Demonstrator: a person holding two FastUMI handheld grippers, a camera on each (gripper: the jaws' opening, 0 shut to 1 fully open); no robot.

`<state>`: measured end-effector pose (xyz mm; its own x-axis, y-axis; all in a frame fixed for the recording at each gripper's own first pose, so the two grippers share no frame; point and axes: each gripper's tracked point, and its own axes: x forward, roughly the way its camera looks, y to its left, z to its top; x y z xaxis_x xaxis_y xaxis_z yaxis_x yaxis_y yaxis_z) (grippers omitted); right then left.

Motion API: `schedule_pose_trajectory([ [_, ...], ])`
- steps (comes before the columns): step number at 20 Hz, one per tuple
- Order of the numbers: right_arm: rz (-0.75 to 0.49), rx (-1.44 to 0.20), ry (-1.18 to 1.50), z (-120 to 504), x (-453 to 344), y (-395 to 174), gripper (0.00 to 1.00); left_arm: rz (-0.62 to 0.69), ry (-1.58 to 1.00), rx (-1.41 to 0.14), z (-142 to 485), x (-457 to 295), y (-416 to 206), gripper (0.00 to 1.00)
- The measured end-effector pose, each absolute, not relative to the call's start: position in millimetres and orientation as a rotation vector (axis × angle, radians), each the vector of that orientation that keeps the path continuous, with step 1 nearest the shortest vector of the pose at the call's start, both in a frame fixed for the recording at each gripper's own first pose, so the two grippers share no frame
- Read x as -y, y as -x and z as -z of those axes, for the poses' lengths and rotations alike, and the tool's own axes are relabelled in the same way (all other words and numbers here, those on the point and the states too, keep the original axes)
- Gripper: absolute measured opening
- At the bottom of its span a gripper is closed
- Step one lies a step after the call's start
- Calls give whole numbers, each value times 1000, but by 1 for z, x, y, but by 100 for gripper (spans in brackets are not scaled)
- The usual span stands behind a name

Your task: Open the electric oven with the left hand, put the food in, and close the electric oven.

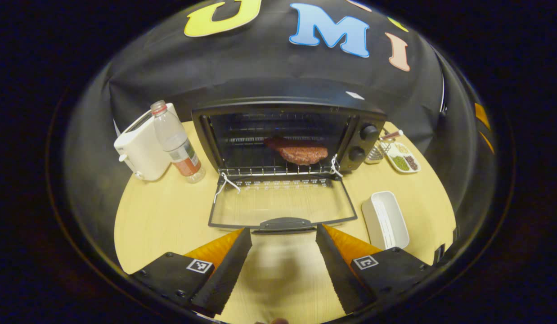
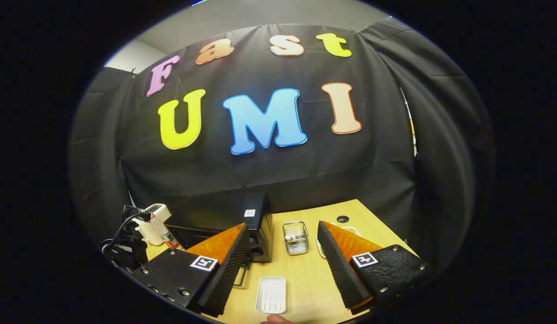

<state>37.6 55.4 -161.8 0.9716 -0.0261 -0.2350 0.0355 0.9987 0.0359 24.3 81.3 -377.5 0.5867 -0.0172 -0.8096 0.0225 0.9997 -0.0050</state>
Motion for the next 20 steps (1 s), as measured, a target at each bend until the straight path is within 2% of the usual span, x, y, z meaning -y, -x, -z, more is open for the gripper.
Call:
schedule_pose_trajectory([
  [5,65,-258,-39,169,-37,-33,93,36,6,-1059,416,-74,-25,98],
  [6,70,-263,-40,170,-34,-32,93,43,4,-1085,423,-73,-25,100],
  [8,80,-271,-46,173,-29,-32,93,43,1,-1135,437,-72,-23,98],
  [9,86,-274,-50,174,-26,-31,93,41,-4,-1152,443,-73,-24,100],
  [10,91,-277,-55,176,-24,-31,93,42,-9,-1162,446,-72,-25,98],
  [17,119,-297,-74,181,-13,-31,93,28,6,-1233,469,-74,-31,98],
  [18,121,-299,-72,181,-13,-31,93,28,10,-1241,471,-73,-31,100],
  [20,122,-312,-75,185,-13,-31,93,29,4,-1249,475,-75,-32,98],
])
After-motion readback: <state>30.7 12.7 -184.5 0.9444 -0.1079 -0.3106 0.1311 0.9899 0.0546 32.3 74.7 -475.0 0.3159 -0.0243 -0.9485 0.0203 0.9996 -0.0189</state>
